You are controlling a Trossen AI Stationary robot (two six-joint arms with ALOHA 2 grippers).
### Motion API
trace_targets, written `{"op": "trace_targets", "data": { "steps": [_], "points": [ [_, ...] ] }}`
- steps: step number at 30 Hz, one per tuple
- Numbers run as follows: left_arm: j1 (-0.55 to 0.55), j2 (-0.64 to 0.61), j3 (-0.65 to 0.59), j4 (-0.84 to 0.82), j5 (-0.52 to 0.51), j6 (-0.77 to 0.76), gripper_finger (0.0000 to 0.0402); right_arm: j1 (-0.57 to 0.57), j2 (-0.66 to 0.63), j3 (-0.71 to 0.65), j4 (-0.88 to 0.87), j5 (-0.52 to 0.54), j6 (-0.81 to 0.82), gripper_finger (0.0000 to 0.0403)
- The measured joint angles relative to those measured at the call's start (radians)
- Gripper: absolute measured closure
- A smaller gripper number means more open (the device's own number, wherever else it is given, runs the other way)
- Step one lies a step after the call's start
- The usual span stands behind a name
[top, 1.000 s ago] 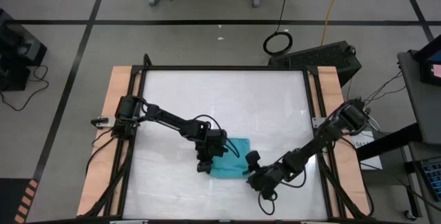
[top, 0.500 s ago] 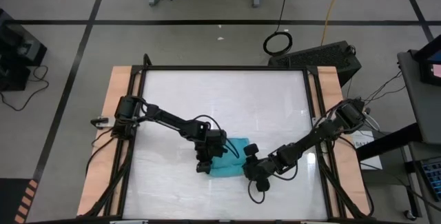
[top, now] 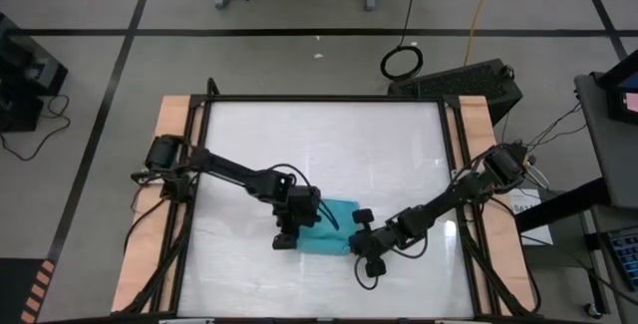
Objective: Roll towel
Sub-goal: Roll the blue microfiber towel
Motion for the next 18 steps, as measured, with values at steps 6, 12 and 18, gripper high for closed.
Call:
{"op": "trace_targets", "data": {
  "steps": [6, 12, 18],
  "points": [
    [-0.051, -0.057, 0.001, -0.086, -0.271, 0.044, 0.0202, -0.01, 0.0, -0.001, 0.002, -0.056, 0.04, 0.0392],
    [-0.186, -0.128, 0.003, 0.005, -0.539, 0.184, 0.0201, -0.021, 0.0, -0.001, 0.002, -0.097, 0.062, 0.0393],
    [-0.297, -0.118, -0.009, 0.142, -0.656, 0.39, 0.0201, -0.03, 0.001, -0.002, 0.005, -0.112, 0.075, 0.0393]
  ]
}}
